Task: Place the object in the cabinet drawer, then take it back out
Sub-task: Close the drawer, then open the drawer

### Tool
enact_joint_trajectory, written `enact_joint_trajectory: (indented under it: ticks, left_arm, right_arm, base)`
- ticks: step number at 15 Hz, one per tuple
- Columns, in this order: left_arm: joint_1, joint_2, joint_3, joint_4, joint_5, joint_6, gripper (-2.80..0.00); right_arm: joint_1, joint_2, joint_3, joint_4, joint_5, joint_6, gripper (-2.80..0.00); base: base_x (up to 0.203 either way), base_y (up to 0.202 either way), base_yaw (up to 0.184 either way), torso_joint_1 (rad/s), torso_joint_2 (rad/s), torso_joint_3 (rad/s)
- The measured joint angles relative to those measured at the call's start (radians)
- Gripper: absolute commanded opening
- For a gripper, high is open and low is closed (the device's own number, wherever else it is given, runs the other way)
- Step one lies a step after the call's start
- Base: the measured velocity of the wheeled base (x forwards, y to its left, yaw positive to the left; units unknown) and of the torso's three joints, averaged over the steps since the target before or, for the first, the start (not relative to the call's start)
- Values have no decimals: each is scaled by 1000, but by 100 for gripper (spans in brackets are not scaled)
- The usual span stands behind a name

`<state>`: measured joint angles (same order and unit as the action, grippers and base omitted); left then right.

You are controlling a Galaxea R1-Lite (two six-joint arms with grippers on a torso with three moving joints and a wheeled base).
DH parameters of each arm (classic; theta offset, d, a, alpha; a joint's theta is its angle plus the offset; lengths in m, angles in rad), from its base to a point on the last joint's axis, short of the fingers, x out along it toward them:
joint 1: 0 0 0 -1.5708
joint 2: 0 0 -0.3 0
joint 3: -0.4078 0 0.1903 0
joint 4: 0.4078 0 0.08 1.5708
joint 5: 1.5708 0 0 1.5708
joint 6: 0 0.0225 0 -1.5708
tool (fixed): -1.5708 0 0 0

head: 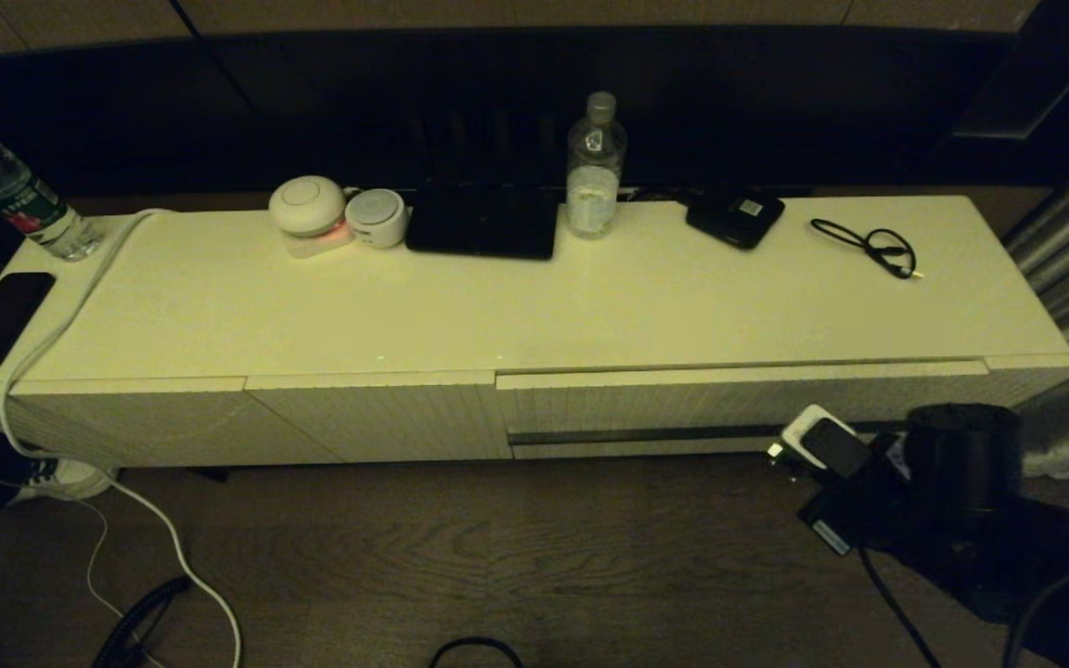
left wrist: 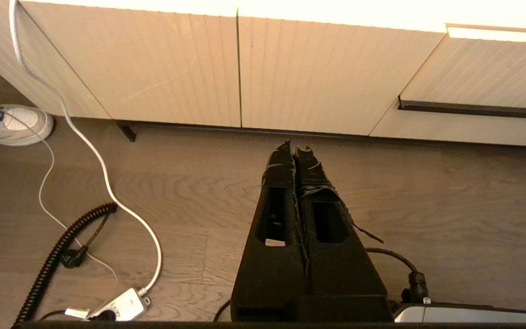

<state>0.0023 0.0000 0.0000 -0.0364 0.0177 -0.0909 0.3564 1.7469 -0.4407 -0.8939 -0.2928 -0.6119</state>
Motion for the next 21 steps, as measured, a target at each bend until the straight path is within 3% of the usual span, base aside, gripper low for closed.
enact_joint_trajectory:
  ticks: [3,7,9,12,16,18,21]
  left_arm:
    - [0,0,0,0,0,0,-280]
    - [0,0,0,0,0,0,-280]
    - [1,0,0,0,0,-1,-280]
    - [0,0,0,0,0,0,-280]
    - [0,0,0,0,0,0,-280]
    - [0,0,0,0,0,0,-280]
    - [0,0,0,0,1,0,-280]
  right_arm:
    - [16,-268,61,237,-2,-4,-280]
    - [29,-606,87,663,-3,-31,-280]
    - [28,-735,94,851,21,-121,-280]
    - [-46,-845,82,1076,150,-360,-280]
    - [-215,-825,41,1163,354,-739,-280]
    - [-237,-766,36,1139,385,-805,-280]
    - [-245,-624,25,1016,395,-809,-280]
  base:
    - [0,0,0,0,0,0]
    - [0,0,0,0,0,0]
    - [0,0,0,0,0,0]
    - [0,0,0,0,0,0]
    - [0,0,0,0,0,0]
    - [0,0,0,0,0,0]
    - [0,0,0,0,0,0]
